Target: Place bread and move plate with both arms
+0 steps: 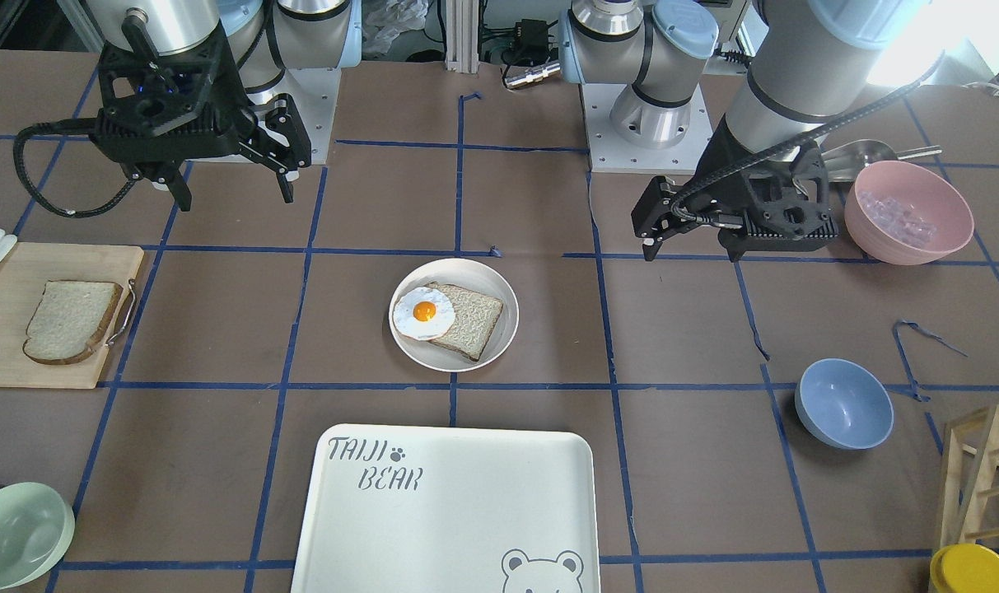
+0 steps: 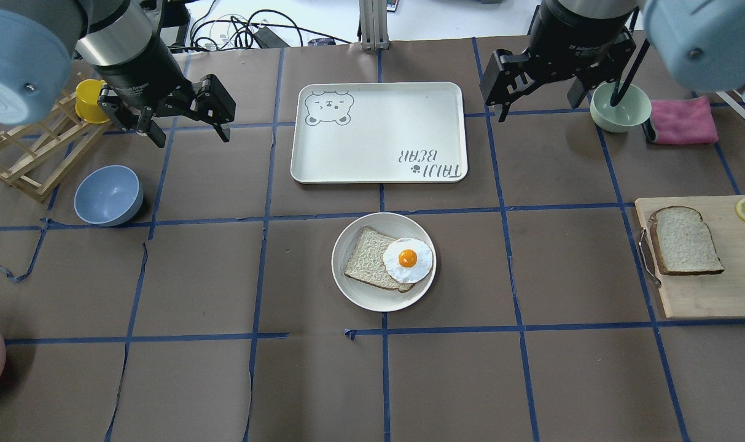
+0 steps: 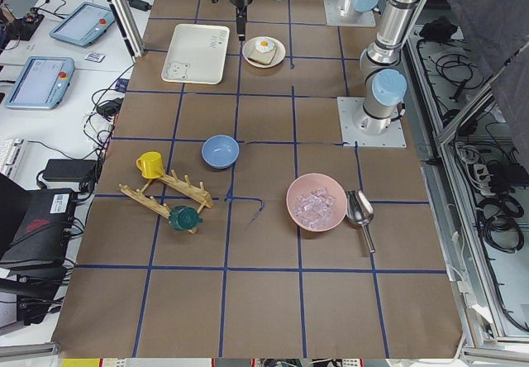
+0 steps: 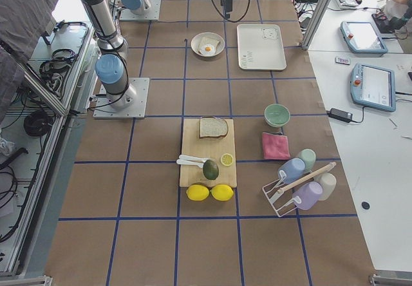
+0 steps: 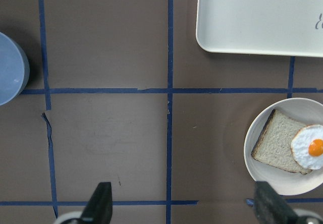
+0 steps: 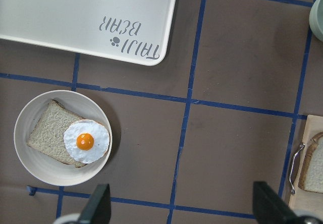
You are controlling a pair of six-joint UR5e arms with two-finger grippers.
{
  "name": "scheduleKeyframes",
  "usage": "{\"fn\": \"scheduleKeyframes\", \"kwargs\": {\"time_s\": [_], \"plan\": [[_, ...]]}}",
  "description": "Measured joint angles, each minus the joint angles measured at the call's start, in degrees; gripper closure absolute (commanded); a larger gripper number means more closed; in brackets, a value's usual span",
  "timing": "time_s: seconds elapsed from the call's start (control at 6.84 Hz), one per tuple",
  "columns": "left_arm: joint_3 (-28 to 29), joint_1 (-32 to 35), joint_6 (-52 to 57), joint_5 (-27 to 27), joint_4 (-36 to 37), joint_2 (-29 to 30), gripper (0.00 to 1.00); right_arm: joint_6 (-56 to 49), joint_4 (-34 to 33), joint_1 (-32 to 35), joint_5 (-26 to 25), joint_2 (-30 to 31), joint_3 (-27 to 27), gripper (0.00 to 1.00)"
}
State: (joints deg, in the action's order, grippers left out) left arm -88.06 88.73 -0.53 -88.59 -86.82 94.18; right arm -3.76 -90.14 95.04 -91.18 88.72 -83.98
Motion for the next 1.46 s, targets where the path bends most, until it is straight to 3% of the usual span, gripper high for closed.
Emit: {"fn": "scheduleKeyframes", "kwargs": {"time_s": [1.46], "plan": [[0.7, 0.2, -5.4, 0.0, 8.0, -0.6, 0.0, -0.7, 0.1, -2.3, 0.1, 0.6, 0.3, 0.0]]}}
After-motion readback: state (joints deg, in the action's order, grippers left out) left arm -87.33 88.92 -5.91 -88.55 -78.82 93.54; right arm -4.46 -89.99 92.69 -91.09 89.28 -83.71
